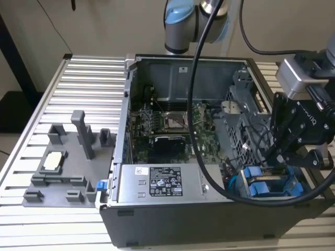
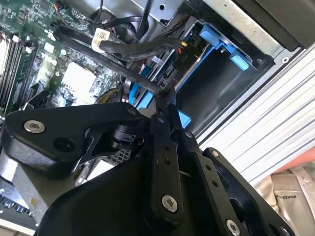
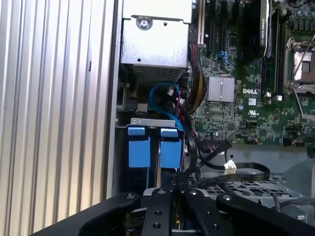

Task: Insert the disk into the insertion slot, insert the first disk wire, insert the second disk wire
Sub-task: 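Insert the second disk wire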

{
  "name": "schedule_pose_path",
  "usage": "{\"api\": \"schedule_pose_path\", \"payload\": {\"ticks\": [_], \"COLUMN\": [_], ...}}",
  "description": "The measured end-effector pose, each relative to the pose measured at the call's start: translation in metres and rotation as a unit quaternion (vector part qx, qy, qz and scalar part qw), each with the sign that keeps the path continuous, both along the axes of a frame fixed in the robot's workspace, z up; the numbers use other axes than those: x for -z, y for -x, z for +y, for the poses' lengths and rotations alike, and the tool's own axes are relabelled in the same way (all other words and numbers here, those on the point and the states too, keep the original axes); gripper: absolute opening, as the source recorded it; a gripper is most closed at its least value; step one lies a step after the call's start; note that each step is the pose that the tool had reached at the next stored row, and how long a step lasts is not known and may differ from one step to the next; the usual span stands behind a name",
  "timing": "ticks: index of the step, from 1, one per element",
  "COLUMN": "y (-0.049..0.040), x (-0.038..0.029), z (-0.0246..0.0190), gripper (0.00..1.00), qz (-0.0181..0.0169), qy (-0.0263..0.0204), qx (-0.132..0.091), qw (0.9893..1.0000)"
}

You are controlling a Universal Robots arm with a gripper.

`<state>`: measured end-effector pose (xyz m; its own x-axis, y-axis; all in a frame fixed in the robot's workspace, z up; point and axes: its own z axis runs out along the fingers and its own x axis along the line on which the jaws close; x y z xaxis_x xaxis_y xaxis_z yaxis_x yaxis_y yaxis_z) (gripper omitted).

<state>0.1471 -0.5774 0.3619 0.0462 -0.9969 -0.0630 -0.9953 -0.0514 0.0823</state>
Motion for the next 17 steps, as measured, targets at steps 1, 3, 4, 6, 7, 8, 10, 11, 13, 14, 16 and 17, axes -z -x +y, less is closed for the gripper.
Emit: {"api": "schedule_pose_path", "payload": {"ticks": [1, 3, 4, 6, 7, 8, 10, 11, 13, 14, 16, 17], "y": [0.0000, -0.0012, -0.0021, -0.0042, -0.0051, -0.0062, -0.0085, -0.0092, -0.0093, -0.0093, -0.0093, -0.0093], "x": [0.0009, 0.0031, 0.0043, 0.0070, 0.0083, 0.0097, 0.0124, 0.0135, 0.0151, 0.0156, 0.0167, 0.0169], "z": [0.0000, 0.0000, 0.0000, 0.0000, 0.0000, 0.0000, 0.0000, 0.0000, 0.0006, 0.0011, 0.0017, 0.0018], "gripper": [0.16, 0.16, 0.16, 0.16, 0.16, 0.16, 0.16, 0.16, 0.16, 0.16, 0.16, 0.16], "qz": [-0.0001, -0.0001, -0.0001, -0.0001, -0.0001, -0.0001, -0.0002, -0.0001, -0.0001, -0.0002, -0.0001, -0.0002], "qy": [-0.0002, -0.0006, -0.0007, -0.0010, -0.0012, -0.0014, -0.0016, -0.0018, -0.0018, -0.0018, -0.0024, -0.0027], "qx": [0.000, 0.000, 0.000, 0.000, 0.000, 0.000, 0.000, 0.000, 0.000, 0.000, 0.000, 0.000], "qw": [1.0000, 1.0000, 1.0000, 1.0000, 1.0000, 1.0000, 1.0000, 1.0000, 1.0000, 1.0000, 1.0000, 1.0000]}}
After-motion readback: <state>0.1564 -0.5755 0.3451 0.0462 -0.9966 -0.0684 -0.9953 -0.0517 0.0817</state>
